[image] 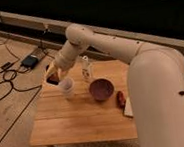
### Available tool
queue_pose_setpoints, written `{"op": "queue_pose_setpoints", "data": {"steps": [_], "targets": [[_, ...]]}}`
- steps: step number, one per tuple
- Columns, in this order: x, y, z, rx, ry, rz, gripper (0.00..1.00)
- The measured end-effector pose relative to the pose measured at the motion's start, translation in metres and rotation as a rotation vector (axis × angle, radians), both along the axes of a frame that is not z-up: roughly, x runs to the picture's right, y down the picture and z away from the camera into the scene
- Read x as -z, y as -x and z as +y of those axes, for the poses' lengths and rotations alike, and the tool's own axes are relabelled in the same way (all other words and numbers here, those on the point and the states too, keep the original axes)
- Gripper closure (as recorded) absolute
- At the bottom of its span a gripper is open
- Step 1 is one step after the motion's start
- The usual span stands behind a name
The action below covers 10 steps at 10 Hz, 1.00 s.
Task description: Place the eraser in the ceramic cup
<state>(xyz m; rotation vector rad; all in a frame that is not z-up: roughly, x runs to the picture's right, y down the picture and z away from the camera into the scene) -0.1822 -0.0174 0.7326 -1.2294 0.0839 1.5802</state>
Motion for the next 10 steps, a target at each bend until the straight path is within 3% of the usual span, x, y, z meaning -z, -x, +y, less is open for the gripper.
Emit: {"op": "queue_pose_setpoints", "data": {"steps": [6, 7, 9, 10], "targets": [[0.001, 0.004, 0.000, 0.001, 0.000, -0.006, 1.00], [0.002, 0.005, -0.002, -0.022, 0.011, -0.010, 1.00], [0.011, 0.010, -0.014, -0.143, 0.076, -0.030, 1.00], [0.017, 0.011, -0.022, -0.232, 0.131, -0.047, 1.00]]}}
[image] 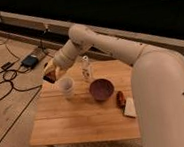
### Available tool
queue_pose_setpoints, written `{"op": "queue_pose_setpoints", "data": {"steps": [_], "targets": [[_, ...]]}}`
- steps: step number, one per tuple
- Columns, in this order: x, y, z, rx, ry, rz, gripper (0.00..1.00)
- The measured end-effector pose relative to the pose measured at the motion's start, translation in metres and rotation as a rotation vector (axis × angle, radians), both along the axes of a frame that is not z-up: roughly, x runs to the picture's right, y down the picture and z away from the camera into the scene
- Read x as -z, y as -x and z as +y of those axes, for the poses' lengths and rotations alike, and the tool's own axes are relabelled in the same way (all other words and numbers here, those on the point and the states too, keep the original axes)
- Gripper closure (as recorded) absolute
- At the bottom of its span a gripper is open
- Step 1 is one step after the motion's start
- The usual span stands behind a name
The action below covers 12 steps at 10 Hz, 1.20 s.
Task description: Place the eraser in the ceramic cup
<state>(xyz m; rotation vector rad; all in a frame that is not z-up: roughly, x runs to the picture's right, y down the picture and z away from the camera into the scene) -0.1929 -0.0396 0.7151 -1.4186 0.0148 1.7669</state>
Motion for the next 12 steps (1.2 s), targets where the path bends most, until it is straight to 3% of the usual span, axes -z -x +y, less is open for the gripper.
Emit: {"op": "queue_pose_setpoints", "data": {"steps": [3, 6, 12], "targets": [[0.018, -0.013, -0.002, -0.142, 0.150, -0.062, 1.00], [0.035, -0.027, 0.000, -0.185, 0.258, -0.147, 1.00], [0.046, -0.033, 0.002, -0.228, 0.445, -0.327, 1.00]]}}
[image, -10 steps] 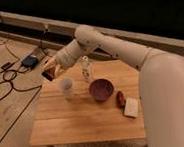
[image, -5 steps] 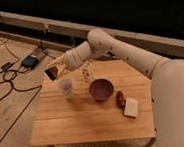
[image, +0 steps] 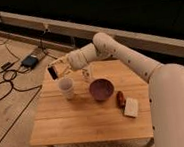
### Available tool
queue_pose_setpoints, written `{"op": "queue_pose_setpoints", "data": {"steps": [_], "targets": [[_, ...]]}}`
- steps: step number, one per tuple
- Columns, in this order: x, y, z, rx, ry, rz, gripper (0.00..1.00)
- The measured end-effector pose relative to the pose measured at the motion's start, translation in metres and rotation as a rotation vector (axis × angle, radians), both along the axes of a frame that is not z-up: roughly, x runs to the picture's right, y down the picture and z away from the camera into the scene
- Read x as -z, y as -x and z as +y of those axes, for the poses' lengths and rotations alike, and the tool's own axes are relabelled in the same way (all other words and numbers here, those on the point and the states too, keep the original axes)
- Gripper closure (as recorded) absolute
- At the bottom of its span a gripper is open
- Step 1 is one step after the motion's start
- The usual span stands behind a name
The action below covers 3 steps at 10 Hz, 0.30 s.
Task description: Place the eraser in the ceramic cup
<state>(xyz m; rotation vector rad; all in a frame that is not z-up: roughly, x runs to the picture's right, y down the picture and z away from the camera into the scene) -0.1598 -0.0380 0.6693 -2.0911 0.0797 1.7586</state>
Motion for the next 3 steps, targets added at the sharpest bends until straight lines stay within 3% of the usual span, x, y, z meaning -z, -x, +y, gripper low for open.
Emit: {"op": "queue_pose_setpoints", "data": {"steps": [3], "targets": [[-0.0053, 0.0004, 0.0096, -0.002, 0.072, -0.077, 1.00]]}}
